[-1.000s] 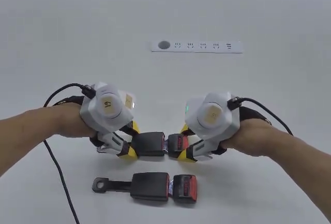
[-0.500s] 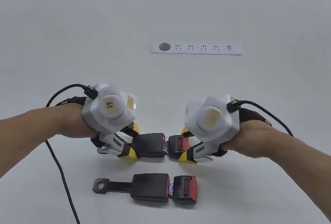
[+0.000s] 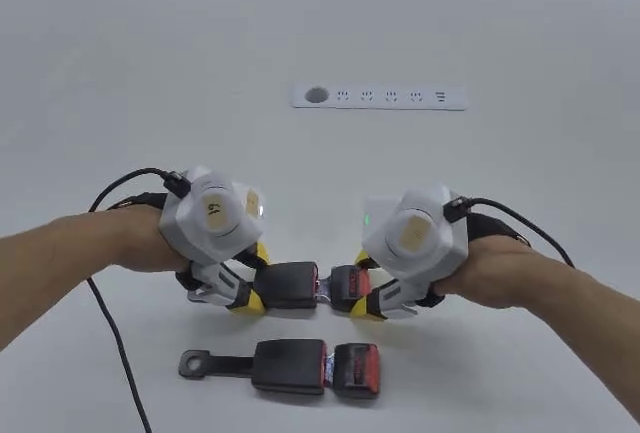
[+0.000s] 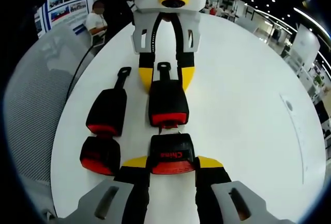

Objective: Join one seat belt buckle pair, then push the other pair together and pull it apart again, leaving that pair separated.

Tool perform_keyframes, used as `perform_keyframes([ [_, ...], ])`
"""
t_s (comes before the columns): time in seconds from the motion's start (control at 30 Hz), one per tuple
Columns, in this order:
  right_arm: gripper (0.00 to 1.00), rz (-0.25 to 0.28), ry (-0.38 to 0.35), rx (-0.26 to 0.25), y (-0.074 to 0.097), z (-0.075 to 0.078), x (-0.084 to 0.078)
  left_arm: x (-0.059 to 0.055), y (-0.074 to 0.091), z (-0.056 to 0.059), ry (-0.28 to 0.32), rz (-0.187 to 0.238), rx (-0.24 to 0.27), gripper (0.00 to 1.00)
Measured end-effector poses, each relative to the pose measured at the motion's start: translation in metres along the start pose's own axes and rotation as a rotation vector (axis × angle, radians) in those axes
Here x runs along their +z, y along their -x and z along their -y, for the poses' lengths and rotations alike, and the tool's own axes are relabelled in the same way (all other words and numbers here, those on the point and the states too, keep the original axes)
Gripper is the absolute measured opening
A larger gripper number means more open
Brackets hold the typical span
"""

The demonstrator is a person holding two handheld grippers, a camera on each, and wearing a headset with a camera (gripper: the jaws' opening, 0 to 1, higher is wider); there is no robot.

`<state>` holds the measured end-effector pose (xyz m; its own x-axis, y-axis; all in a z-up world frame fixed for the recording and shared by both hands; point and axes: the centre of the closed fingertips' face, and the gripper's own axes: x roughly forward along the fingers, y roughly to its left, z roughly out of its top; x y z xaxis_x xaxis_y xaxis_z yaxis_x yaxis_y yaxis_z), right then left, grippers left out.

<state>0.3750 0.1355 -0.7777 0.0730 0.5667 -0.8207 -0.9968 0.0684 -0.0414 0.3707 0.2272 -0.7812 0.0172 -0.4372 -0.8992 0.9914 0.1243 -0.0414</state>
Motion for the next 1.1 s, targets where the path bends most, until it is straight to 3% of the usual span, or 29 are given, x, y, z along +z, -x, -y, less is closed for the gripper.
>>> perform_keyframes([
  [0.53, 0.3, 0.001, 0.023, 0.014, 0.008, 0.0, -0.009, 0.002, 0.0, 0.002, 0.0, -0.002, 0.002, 0.3],
  [1.1, 0.3, -0.037, 0.011, 0.017, 0.025, 0.003, -0.036, 0.004, 0.001, 0.003, -0.012, -0.012, -0.002, 0.3],
])
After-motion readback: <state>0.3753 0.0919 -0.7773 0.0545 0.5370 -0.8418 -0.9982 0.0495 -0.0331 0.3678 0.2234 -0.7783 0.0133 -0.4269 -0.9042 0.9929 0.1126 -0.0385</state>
